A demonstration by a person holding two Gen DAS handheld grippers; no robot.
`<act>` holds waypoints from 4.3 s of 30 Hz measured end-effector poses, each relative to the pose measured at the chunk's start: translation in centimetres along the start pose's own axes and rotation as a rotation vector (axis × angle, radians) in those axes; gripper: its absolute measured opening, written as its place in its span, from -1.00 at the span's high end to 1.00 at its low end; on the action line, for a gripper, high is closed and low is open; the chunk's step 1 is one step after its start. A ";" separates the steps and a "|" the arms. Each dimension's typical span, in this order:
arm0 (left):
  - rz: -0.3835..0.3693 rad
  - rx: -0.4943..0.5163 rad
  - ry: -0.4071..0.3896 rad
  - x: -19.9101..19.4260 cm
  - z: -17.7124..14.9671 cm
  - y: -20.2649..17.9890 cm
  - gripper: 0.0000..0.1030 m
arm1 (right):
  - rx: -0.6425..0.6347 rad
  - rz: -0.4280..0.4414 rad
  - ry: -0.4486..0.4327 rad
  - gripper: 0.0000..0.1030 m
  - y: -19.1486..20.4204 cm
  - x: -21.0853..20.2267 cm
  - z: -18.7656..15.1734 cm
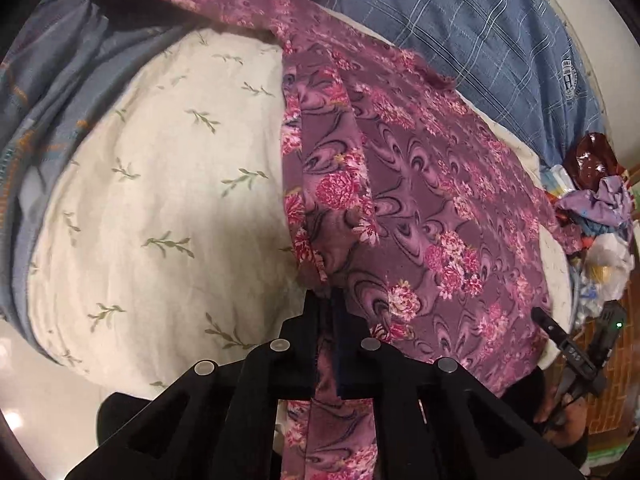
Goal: Fold small clothes
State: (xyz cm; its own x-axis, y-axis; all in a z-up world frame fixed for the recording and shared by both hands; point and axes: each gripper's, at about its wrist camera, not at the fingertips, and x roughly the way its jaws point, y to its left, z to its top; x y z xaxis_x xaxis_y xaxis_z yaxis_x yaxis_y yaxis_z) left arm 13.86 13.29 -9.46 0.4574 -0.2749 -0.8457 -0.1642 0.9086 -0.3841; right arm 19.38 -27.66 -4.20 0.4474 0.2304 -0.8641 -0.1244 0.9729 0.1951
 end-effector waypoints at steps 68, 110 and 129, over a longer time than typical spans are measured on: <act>0.081 0.049 0.008 3.0 9.5 -8.2 -0.04 | 0.233 0.149 -0.151 0.57 -8.2 3.1 14.0; 0.206 0.188 -0.056 10.0 11.9 -14.2 -0.50 | 0.398 -0.259 -0.382 0.11 -25.4 -3.2 17.1; 0.007 0.128 -0.101 7.1 13.4 -12.8 -0.43 | 0.408 -0.332 -0.432 0.81 -27.2 -4.1 17.5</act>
State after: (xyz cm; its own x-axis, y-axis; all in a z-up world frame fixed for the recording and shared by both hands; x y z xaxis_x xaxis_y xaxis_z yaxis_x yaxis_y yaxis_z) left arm 30.89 3.93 -5.61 0.5429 -0.2412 -0.8044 -0.0583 0.9447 -0.3227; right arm 36.45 -54.68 2.22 0.7283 -0.1769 -0.6620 0.3866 0.9037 0.1839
